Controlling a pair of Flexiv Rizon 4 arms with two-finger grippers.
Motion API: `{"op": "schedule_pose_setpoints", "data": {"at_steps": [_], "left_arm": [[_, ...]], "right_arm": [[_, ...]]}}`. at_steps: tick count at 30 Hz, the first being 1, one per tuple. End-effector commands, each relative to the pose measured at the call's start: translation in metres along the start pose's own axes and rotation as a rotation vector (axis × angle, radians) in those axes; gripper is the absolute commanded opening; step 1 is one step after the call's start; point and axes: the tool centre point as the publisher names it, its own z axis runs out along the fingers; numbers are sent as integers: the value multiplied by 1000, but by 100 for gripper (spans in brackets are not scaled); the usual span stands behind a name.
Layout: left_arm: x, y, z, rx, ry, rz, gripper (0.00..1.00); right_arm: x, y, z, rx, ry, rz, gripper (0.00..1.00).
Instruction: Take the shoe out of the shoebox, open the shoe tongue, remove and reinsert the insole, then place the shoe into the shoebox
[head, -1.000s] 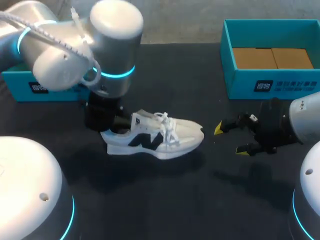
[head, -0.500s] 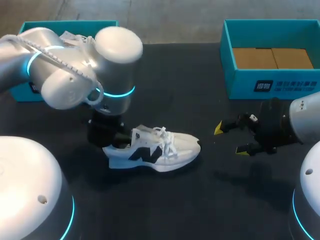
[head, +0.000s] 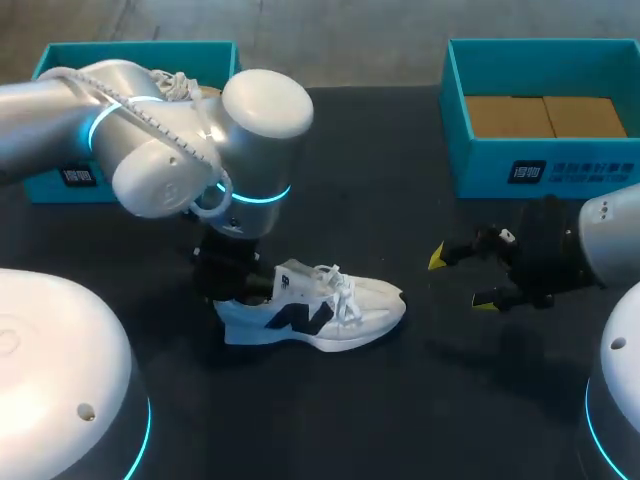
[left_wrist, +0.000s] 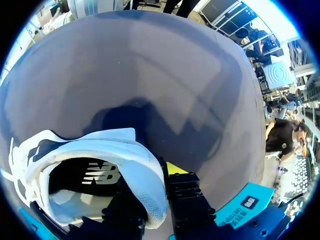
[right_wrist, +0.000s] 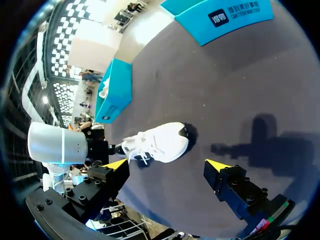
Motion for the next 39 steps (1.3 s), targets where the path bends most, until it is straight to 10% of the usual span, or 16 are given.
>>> {"op": "schedule_pose_setpoints", "data": {"at_steps": [1, 3, 6, 28, 39], "left_arm": [[-5, 3, 6, 2, 1, 0, 36], [-5, 3, 6, 2, 0, 1, 42], [-4, 1, 1, -7, -18, 3, 100], [31, 9, -79, -33, -350, -215, 100], [32, 9, -79, -31, -354, -217, 100]], "right_arm": [[1, -2, 0, -3, -5, 2, 100], [1, -2, 0, -3, -5, 2, 100], [1, -2, 0, -3, -5, 2, 100], [1, -2, 0, -3, -5, 2, 100], [1, -2, 0, -3, -5, 2, 100]]}}
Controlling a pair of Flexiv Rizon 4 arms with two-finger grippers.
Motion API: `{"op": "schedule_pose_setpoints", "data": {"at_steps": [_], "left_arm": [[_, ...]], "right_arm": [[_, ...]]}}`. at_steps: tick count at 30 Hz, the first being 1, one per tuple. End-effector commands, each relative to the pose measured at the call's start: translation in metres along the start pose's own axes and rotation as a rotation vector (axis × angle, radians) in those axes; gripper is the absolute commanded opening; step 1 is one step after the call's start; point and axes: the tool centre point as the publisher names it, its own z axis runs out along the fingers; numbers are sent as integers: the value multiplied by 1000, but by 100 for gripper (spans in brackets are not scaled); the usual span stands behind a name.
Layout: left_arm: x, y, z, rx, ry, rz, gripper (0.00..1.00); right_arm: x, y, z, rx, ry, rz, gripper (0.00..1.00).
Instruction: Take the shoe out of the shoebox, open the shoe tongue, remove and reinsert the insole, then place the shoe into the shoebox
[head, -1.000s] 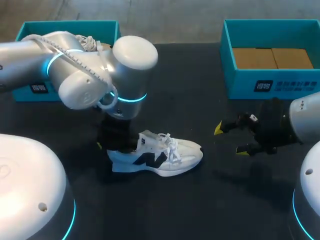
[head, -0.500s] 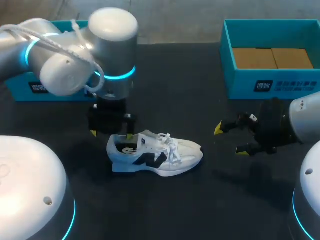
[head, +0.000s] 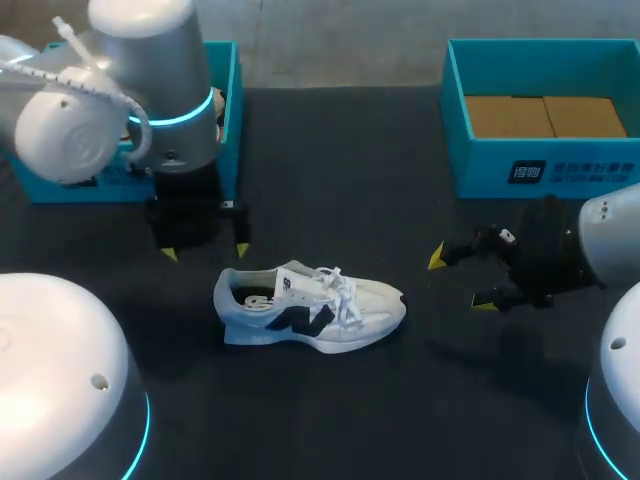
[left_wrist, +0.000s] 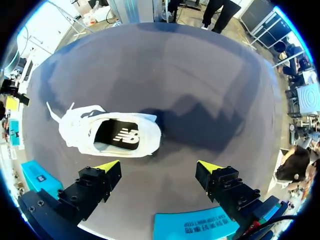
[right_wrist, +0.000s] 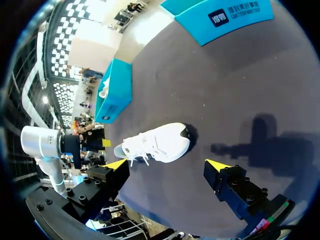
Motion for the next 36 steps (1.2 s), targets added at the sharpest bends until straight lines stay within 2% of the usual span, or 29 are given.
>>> {"op": "schedule_pose_setpoints", "data": {"at_steps": [1, 15, 16, 18, 20, 21, 22, 24, 25, 27, 30, 31, 36], "left_arm": [[4, -2, 1, -6, -34, 1, 100], [4, -2, 1, -6, -34, 1, 100], [3, 1, -2, 55, -87, -85, 100], [4, 3, -5, 117, -122, -209, 100], [6, 5, -7, 167, -186, -302, 100], [6, 5, -7, 167, -186, -302, 100], [10, 8, -9, 236, -243, -411, 100], [13, 11, -9, 324, -270, -527, 100], [15, 12, -9, 337, -322, -565, 100], [18, 13, -10, 398, -344, -635, 100], [19, 13, -11, 431, -371, -689, 100], [19, 10, -13, 492, -386, -748, 100], [13, 5, -20, 552, -466, -853, 100]], "right_arm": [[1, -2, 0, -3, -5, 2, 100], [1, -2, 0, -3, -5, 2, 100], [1, -2, 0, -3, -5, 2, 100], [1, -2, 0, -3, -5, 2, 100], [1, -2, 0, -3, -5, 2, 100], [1, -2, 0, -3, -5, 2, 100], [1, -2, 0, -3, -5, 2, 100], [1, -2, 0, -3, -5, 2, 100], [1, -2, 0, -3, -5, 2, 100], [1, -2, 0, -3, -5, 2, 100], [1, -2, 0, -3, -5, 2, 100], [1, -2, 0, -3, -5, 2, 100], [1, -2, 0, -3, -5, 2, 100]]}}
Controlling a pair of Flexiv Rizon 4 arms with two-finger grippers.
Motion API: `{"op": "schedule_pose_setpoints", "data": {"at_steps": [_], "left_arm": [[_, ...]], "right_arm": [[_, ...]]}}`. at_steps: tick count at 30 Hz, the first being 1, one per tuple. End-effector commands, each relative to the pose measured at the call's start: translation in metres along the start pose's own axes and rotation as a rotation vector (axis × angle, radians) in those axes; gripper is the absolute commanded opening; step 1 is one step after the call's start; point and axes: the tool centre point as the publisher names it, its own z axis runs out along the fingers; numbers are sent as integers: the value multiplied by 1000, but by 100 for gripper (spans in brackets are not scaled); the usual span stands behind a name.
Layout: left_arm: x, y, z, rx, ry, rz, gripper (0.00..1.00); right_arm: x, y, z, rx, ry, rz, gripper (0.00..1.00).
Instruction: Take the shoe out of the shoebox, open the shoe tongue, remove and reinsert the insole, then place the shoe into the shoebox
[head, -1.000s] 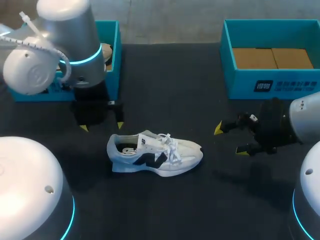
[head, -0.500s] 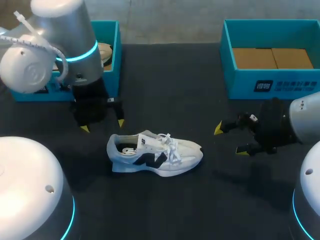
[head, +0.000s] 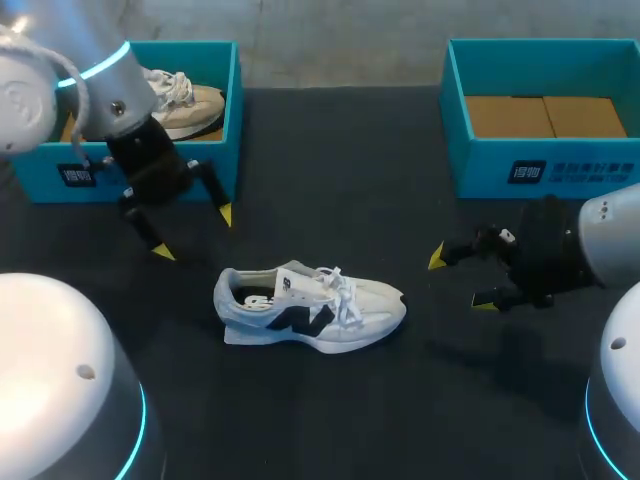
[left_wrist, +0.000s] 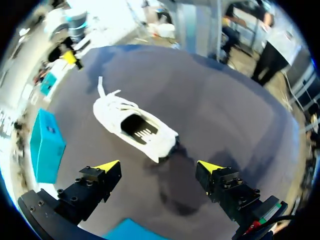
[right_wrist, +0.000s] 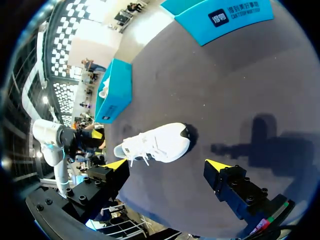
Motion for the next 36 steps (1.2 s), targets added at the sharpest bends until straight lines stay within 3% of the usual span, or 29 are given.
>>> {"op": "schedule_pose_setpoints", "data": {"at_steps": [1, 5, 10, 15, 20, 36], "left_arm": [[2, -1, 2, 278, -206, -388, 100], [2, -6, 9, 347, -253, -476, 100], [2, -11, 14, 347, -268, -526, 100], [17, -14, 18, 361, -373, -598, 100], [31, -8, 25, 351, -438, -653, 100], [57, 20, 54, 329, -476, -714, 100]], "right_arm": [[1, -2, 0, -3, -5, 2, 100], [1, -2, 0, -3, -5, 2, 100], [1, -2, 0, -3, -5, 2, 100], [1, -2, 0, -3, -5, 2, 100], [1, -2, 0, -3, -5, 2, 100], [1, -2, 0, -3, -5, 2, 100]]}}
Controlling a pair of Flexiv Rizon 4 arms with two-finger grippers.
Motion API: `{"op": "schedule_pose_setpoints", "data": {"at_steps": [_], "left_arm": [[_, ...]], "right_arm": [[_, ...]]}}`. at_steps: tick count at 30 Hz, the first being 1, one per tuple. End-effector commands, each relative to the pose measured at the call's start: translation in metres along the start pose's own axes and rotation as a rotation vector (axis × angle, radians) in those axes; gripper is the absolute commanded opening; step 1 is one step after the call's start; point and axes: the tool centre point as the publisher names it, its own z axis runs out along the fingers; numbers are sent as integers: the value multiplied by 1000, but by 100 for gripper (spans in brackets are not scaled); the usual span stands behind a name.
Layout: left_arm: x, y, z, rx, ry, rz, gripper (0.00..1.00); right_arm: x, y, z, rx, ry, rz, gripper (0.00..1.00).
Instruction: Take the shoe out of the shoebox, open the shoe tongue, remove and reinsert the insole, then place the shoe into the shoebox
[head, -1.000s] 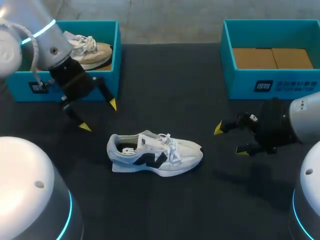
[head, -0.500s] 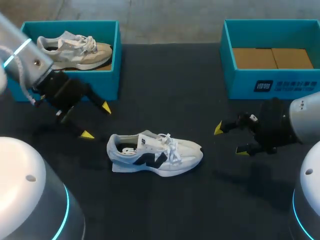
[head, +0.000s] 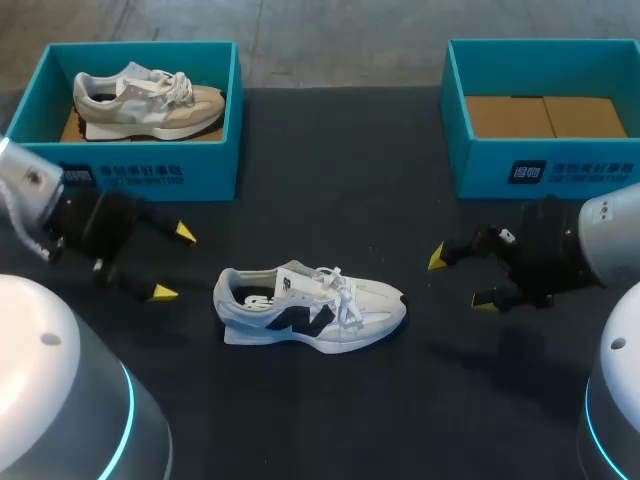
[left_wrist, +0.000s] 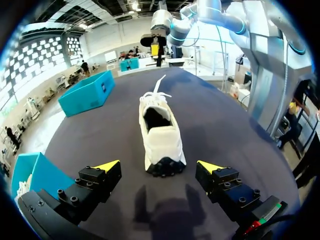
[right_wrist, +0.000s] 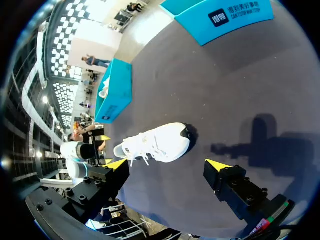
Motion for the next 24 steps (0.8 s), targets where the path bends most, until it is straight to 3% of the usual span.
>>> {"op": "schedule_pose_setpoints", "data": {"at_steps": [1, 8, 15, 24], "left_arm": [[5, 10, 6, 7, -68, -3, 100], [13, 42, 20, 41, -54, -44, 100], [23, 61, 27, 103, -32, -66, 100], [25, 80, 35, 88, -60, -87, 100]], "right_arm": [[1, -2, 0, -3, -5, 2, 100], [1, -2, 0, -3, -5, 2, 100], [1, -2, 0, -3, -5, 2, 100], [1, -2, 0, -3, -5, 2, 100]]}}
